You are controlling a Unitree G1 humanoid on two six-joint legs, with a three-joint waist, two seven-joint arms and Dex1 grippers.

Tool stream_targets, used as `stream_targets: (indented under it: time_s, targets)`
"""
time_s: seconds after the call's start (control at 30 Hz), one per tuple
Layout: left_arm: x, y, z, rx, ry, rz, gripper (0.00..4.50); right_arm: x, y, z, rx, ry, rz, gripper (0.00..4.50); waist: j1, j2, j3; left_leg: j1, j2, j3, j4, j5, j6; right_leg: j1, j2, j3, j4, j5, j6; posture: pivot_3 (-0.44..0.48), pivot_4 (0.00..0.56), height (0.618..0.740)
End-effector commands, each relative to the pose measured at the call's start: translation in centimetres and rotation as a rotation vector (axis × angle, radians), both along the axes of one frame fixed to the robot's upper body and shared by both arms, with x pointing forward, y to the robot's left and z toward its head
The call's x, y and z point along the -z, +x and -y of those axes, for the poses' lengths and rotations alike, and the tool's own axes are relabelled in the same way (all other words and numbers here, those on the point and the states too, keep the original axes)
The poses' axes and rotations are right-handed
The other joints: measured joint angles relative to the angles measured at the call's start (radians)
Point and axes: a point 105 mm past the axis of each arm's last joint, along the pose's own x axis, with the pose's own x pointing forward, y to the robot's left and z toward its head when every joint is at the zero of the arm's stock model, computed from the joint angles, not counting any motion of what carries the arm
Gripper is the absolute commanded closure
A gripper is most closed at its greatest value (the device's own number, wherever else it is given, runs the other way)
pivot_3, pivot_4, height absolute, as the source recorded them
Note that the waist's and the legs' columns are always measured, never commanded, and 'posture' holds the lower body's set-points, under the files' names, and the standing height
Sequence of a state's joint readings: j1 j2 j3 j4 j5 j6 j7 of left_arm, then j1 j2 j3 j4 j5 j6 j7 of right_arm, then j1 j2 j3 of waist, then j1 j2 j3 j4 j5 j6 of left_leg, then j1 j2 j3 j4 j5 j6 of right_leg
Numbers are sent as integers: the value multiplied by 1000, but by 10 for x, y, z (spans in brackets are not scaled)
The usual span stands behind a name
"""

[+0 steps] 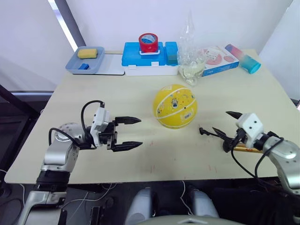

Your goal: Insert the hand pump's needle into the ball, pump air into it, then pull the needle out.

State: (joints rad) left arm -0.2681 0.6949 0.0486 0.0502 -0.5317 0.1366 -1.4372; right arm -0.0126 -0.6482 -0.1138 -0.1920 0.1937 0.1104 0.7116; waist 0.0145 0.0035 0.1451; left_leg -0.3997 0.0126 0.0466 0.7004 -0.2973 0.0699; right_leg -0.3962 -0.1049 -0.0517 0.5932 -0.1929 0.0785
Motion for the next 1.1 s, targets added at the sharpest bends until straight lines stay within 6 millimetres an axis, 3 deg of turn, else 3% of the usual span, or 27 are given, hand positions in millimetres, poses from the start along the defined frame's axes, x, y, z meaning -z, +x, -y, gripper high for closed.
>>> stream_targets:
  time_s: [0.03,0.37,0.6,0.83,1.1]
  targets:
    - [-1,-3,-3,-29,0,23,0,-18,-16,12,40,103,42,40,1,0,0,0,0,0,0,0,0,0,0,0,0,0,0,0,150,737]
    - [21,-1,-17,-216,-9,6,0,-3,-63,39,122,225,-54,40,0,1,0,2,2,1,-2,-2,4,0,0,1,0,0,0,0,150,737]
    - [46,-12,-35,-362,51,-46,0,27,-92,75,229,222,-141,40,0,1,0,2,3,1,-2,-3,4,-1,0,1,0,0,-1,0,150,737]
    - [60,-29,-47,-485,59,-56,0,54,-104,97,260,273,-199,40,-2,1,0,2,4,1,-2,-6,0,-2,-4,3,-1,0,-1,0,150,737]
    - [76,-34,-55,-632,118,-61,0,70,-105,105,246,295,-203,40,0,3,1,2,5,2,-4,-6,0,-4,-4,3,-1,0,-1,0,150,737]
